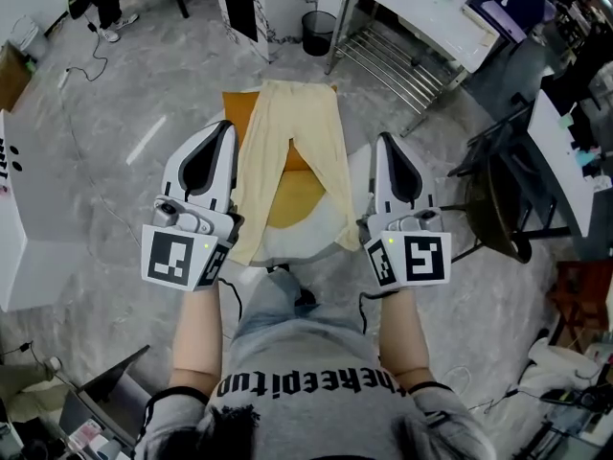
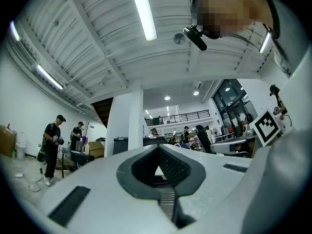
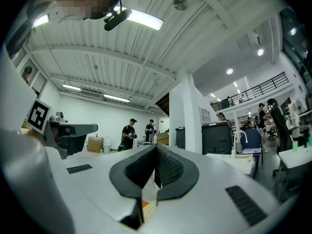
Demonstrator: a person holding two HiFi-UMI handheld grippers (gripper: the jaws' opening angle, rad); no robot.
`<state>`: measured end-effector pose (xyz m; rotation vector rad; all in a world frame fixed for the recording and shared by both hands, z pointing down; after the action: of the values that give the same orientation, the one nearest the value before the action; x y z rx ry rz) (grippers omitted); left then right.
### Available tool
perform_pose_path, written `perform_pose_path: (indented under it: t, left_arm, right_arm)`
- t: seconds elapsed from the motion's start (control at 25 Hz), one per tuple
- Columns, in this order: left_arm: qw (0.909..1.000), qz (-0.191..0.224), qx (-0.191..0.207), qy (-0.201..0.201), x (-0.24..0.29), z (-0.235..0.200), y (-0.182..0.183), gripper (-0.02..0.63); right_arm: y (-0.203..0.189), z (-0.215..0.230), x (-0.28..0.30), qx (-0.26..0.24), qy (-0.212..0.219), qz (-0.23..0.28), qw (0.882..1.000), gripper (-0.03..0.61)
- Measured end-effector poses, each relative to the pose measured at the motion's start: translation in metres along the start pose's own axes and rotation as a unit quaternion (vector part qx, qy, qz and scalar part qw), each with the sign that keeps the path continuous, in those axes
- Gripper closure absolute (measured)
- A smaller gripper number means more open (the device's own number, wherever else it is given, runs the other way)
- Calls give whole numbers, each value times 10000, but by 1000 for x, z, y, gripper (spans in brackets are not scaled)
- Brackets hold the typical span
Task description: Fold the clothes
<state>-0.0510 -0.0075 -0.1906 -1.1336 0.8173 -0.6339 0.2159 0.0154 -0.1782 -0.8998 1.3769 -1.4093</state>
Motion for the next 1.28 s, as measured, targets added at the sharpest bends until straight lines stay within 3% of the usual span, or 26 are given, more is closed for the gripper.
perform_pose_path:
  t: [0.16,0.6,1.0,1.28]
  left_arm:
    - [10000,29,-73,-58,19,-29,-18,611]
    - [9977,-654,-144,-96,40,-81,-108,611]
    - [9955,-876,-166,-335,63,-81,-191,611]
    - [9943,-1005,-183,-315,62,-66,-255,611]
  right_arm:
    - [-16,-4,40,-11,13,-193,9998,577]
    - [-102,3,112,333,-141,-1001,9943,577]
    - [-185,35,142,502,21,-1434,9884,577]
    - [-252,59,148,583,-106,-1748,9828,577]
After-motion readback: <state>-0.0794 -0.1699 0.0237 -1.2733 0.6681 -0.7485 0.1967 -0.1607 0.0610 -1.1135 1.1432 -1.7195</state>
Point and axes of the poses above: the fingertips, and each gripper's own axes: x forward along the fingers, z to its right, y out of its top, the point moved 9 cm from there along -x, backward along the fingers, and after that the axes turned 9 degrees about x, right-handed, at the moved point
